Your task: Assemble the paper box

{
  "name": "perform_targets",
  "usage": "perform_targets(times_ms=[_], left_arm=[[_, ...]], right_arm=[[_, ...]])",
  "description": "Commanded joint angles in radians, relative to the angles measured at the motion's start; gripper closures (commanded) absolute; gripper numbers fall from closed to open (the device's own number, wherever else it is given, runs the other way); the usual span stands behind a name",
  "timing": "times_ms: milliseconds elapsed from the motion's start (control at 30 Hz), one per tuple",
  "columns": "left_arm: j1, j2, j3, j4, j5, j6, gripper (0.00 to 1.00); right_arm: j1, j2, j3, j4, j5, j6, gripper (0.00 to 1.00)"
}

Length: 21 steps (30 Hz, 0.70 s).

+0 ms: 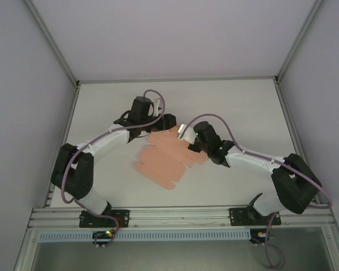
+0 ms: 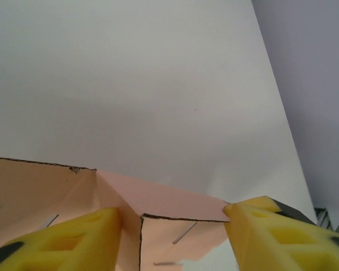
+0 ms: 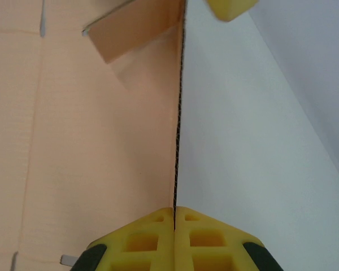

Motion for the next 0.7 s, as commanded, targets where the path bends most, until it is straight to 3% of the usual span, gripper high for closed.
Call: perform_targets(times_ms=[0, 300, 467, 667], left_arm=[[0.061, -0.100, -0.077, -0.002, 0.009, -0.009, 0.30], [0.342, -0.377, -0.344, -0.158, -0.073, 0.080, 0.01], [0.446, -0.344, -0.398, -0.149, -0.052, 0.068, 0.00], [0.436, -0.214, -0.373, -0.068, -0.042, 0.090, 0.00]], right_arm=[[0.003, -0.036, -0.009, 0.081, 0.024, -0.020, 1.00], [-0.015, -0.060, -0.020, 0.085, 0.018, -0.025, 1.00], [-0.024, -0.086, -0.037, 0.088, -0.043, -0.012, 1.00], [-0.027, -0.098, -0.039, 0.092, -0.057, -0.008, 1.00]])
